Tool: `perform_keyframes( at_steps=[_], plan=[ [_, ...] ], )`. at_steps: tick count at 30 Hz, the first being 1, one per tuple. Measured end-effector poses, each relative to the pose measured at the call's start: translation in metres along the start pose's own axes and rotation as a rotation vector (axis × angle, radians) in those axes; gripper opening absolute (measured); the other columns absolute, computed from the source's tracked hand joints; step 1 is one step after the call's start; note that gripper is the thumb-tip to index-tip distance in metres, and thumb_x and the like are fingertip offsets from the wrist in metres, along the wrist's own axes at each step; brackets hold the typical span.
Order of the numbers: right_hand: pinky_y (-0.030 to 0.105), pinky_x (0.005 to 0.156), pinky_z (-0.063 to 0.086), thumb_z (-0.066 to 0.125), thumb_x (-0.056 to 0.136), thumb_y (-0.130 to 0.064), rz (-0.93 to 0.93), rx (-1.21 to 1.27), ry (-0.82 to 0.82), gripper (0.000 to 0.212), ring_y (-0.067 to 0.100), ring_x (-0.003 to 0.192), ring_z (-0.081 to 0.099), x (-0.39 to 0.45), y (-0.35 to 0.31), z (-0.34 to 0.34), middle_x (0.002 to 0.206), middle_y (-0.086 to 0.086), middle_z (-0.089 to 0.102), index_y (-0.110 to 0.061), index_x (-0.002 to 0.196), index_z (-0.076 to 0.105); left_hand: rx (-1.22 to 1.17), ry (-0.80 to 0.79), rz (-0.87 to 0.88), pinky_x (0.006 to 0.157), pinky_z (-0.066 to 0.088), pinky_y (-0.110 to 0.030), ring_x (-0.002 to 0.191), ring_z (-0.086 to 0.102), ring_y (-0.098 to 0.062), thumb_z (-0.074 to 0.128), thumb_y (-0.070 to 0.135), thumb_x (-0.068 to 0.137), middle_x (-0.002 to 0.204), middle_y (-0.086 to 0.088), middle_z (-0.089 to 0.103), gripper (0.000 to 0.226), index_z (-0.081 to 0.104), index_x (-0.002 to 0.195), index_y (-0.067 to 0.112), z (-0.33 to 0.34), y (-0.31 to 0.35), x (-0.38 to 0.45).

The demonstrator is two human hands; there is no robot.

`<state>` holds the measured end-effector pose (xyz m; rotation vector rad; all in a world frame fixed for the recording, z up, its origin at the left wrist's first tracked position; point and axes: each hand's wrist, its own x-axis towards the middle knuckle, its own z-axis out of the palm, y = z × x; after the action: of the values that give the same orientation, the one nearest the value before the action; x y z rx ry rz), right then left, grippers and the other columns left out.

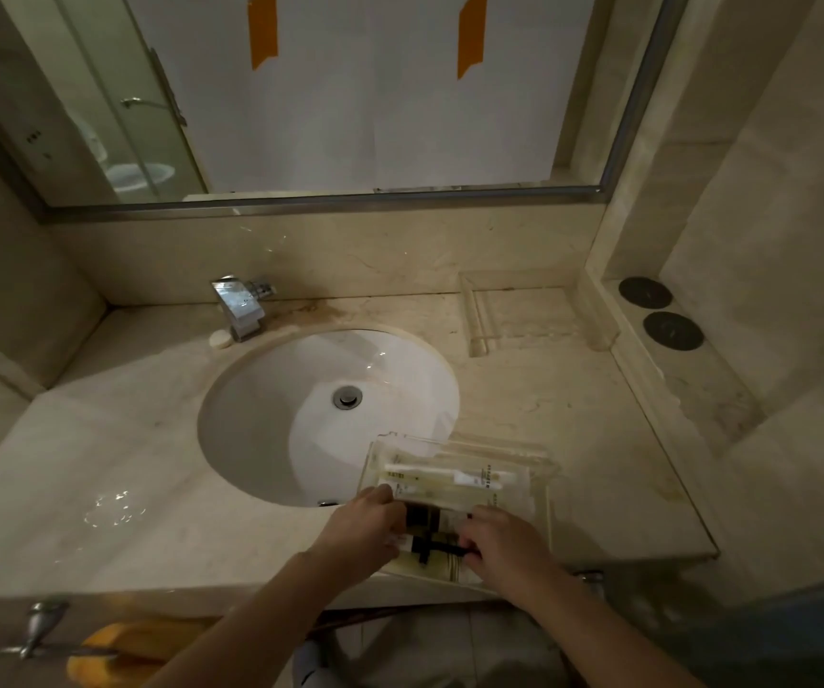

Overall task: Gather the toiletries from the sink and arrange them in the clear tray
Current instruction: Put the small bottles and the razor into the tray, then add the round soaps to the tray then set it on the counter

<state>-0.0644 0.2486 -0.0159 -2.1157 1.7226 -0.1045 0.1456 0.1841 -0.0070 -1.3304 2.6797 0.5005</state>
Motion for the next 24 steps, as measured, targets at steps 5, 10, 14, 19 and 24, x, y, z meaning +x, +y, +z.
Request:
perform_keyframes(
  at_steps=[5, 10, 14, 19, 24],
  plan=[
    [0.031, 0.071, 0.044, 0.061, 0.081, -0.03, -0.018, 0.008, -0.002, 0.017, 0.015, 0.089, 0.053, 0.005, -0.001, -0.009, 0.092, -0.008, 0.047, -0.018, 0.093, 0.062, -0.025, 0.005, 0.02, 0.08, 0.049, -0.034, 0.104, 0.055, -0.023, 0.068, 0.034, 0.073, 0.114, -0.001, 0.053, 0.039, 0.057, 0.108, 0.02, -0.003, -0.005, 0.001],
    [0.03, 0.067, 0.045, 0.056, 0.081, -0.044, -0.002, 0.079, 0.052, 0.024, 0.012, 0.077, 0.053, 0.021, -0.008, -0.021, 0.088, -0.005, 0.054, -0.021, 0.078, 0.057, -0.184, 0.099, -0.066, 0.079, 0.051, -0.032, 0.096, 0.058, -0.022, 0.056, 0.028, 0.083, 0.111, 0.0, 0.052, 0.024, 0.055, 0.107, 0.021, -0.012, -0.012, -0.002],
    [0.031, 0.07, 0.049, 0.055, 0.086, -0.038, 0.007, 0.132, 0.072, 0.019, 0.013, 0.078, 0.056, 0.047, -0.024, -0.032, 0.087, -0.005, 0.057, -0.021, 0.08, 0.061, -0.287, 0.242, -0.206, 0.07, 0.042, -0.023, 0.082, 0.053, -0.014, 0.049, 0.012, 0.088, 0.097, 0.004, 0.049, 0.019, 0.059, 0.103, 0.019, -0.028, -0.03, -0.001],
    [0.028, 0.068, 0.047, 0.054, 0.088, -0.027, -0.03, 0.173, 0.067, 0.014, 0.014, 0.076, 0.055, 0.09, -0.054, -0.042, 0.083, -0.006, 0.055, -0.022, 0.077, 0.059, -0.335, 0.323, -0.326, 0.07, 0.045, -0.025, 0.077, 0.051, -0.011, 0.057, 0.014, 0.086, 0.089, 0.008, 0.053, 0.017, 0.061, 0.101, 0.019, -0.051, -0.073, -0.008],
    [0.032, 0.073, 0.052, 0.053, 0.088, -0.027, -0.066, 0.238, 0.038, 0.015, 0.017, 0.08, 0.058, 0.144, -0.099, -0.047, 0.087, -0.003, 0.059, -0.016, 0.084, 0.063, -0.388, 0.38, -0.472, 0.065, 0.043, -0.025, 0.074, 0.055, -0.013, 0.069, 0.024, 0.08, 0.076, 0.012, 0.057, 0.016, 0.063, 0.094, 0.02, -0.072, -0.124, -0.021]
  ],
)
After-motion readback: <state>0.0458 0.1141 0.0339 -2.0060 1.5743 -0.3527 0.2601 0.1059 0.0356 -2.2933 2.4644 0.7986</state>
